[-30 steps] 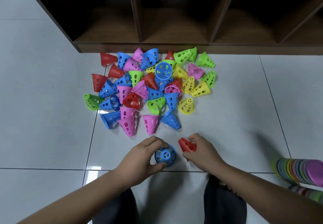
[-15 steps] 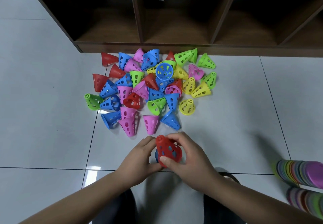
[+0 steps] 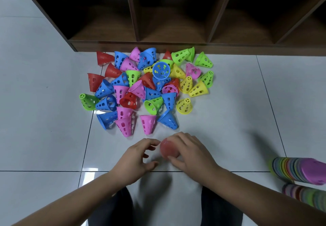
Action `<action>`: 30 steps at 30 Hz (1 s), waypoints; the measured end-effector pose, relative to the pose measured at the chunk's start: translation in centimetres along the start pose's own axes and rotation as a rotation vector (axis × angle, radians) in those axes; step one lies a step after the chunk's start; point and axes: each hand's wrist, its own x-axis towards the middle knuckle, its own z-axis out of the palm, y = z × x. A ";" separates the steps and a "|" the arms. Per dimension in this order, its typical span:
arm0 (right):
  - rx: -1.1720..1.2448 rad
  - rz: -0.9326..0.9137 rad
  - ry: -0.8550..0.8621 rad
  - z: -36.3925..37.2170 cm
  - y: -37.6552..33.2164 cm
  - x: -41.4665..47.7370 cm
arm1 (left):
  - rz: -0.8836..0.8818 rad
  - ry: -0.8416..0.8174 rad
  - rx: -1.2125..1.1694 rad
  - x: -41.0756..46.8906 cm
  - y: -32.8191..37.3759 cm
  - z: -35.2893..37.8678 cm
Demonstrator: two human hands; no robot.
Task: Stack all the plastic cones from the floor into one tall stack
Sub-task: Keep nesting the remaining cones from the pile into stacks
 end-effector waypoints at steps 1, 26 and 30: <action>-0.028 0.036 0.031 -0.3 0.6 0.0 | 0.001 0.003 0.008 0.0 -0.1 0.0; -0.440 0.795 0.099 -12.9 18.0 -8.8 | 0.099 0.052 0.100 3.0 0.9 0.4; -0.552 0.839 0.057 -13.2 18.6 -9.6 | 0.091 0.071 0.114 3.0 0.5 0.1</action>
